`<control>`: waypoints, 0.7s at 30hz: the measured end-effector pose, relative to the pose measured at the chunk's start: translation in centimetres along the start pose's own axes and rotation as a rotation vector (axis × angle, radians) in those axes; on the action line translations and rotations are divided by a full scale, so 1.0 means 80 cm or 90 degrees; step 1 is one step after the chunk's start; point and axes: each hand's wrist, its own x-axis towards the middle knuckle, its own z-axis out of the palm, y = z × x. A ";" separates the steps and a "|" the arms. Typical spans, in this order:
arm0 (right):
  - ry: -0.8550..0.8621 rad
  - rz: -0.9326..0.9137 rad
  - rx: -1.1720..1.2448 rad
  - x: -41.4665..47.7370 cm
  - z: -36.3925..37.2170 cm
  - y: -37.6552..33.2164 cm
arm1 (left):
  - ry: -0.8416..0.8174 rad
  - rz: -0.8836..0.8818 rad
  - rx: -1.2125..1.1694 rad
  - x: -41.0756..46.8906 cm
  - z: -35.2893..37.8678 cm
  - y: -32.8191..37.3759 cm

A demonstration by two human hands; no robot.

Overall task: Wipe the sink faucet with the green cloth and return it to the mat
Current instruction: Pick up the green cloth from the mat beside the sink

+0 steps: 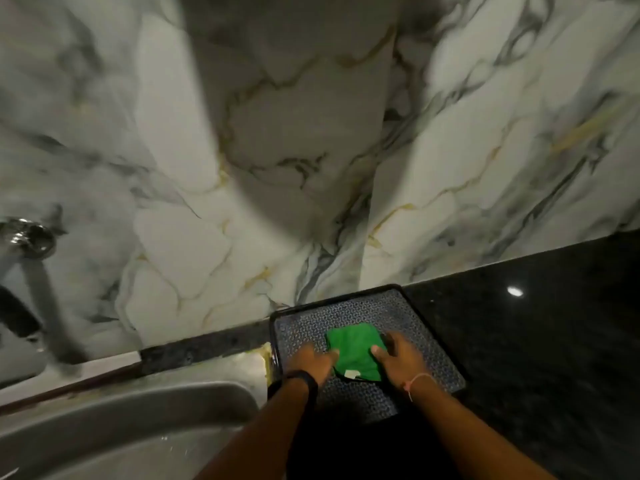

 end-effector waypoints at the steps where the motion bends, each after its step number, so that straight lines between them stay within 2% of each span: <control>1: -0.014 0.000 0.001 0.014 0.004 0.001 | 0.003 0.000 -0.008 0.011 0.005 0.004; 7: -0.035 0.077 0.165 0.053 0.028 -0.005 | 0.002 0.003 -0.037 0.048 0.025 0.010; 9: -0.053 0.128 0.254 0.048 0.022 -0.006 | -0.011 -0.004 -0.091 0.051 0.027 0.009; 13: -0.199 0.218 0.478 0.006 -0.007 -0.026 | -0.059 -0.027 -0.249 0.027 0.005 0.014; 17: -0.292 0.152 0.655 -0.075 -0.019 -0.065 | -0.157 0.014 -0.382 -0.044 -0.052 0.024; 21: -0.437 0.137 0.817 -0.154 -0.001 -0.133 | -0.177 0.095 -0.340 -0.138 -0.148 0.017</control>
